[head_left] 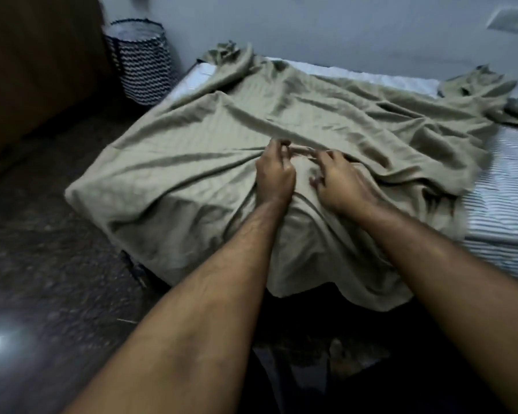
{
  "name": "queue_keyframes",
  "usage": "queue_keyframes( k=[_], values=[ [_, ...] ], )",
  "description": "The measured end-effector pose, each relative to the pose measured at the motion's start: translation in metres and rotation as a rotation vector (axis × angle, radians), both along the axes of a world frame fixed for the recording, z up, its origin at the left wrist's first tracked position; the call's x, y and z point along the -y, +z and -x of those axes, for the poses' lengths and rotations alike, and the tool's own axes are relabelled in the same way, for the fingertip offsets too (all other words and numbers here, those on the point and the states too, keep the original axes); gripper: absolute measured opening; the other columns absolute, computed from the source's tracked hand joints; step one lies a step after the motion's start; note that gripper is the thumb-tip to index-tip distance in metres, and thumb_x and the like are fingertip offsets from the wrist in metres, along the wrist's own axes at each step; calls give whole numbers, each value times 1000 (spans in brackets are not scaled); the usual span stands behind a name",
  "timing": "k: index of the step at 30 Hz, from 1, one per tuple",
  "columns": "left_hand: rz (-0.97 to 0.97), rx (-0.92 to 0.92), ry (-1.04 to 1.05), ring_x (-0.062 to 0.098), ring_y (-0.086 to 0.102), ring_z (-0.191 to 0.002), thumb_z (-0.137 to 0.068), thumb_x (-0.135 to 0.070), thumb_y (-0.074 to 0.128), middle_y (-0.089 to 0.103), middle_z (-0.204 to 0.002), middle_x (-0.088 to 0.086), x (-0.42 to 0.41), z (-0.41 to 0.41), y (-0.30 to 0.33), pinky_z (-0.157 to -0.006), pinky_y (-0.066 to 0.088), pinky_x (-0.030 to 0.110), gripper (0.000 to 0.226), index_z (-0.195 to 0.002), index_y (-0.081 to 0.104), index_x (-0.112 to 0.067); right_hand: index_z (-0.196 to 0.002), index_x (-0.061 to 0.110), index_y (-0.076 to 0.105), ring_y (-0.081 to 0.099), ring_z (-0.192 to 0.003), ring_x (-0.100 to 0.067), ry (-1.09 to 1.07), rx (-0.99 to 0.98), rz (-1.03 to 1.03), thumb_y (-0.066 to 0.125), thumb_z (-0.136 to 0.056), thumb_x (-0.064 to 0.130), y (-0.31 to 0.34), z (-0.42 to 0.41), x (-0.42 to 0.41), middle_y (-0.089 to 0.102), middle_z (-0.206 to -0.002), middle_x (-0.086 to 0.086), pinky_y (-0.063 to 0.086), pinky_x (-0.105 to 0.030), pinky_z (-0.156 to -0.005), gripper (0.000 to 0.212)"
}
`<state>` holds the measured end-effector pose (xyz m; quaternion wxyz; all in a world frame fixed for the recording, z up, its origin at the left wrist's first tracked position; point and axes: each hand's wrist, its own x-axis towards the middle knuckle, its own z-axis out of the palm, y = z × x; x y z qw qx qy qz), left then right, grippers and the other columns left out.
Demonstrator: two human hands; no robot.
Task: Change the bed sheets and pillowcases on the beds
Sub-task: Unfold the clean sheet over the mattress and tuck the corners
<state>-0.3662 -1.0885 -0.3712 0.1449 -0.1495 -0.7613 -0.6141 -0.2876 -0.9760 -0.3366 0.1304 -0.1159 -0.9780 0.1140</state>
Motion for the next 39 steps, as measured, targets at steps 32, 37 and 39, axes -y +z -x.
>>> queue_keyframes(
  k=[32, 37, 39],
  values=[
    [1071, 43, -75, 37, 36, -144, -104, -50, 41, 40, -155, 19, 95, 110, 83, -118, 25, 49, 58, -155, 31, -23, -138, 7, 38, 47, -124, -50, -61, -79, -1, 64, -91, 26, 13, 98, 31, 32, -142, -29, 38, -54, -104, 56],
    [843, -142, 131, 33, 63, -105, -96, -48, 47, 68, -112, 11, 164, 54, 28, -87, 50, 47, 36, -110, 67, -21, -123, 14, 56, 58, -109, -38, 567, -153, -160, 54, -95, 35, 10, 62, 75, 47, -132, -16, 51, -46, -90, 35],
    [780, -104, 264, 36, 59, -110, -93, -42, 51, 64, -115, 15, 191, 34, 6, -91, 50, 48, 40, -119, 64, -14, -126, 18, 56, 58, -110, -33, 737, -139, -257, 53, -93, 48, 4, 45, 104, 51, -130, -12, 53, -44, -87, 44]
  ],
)
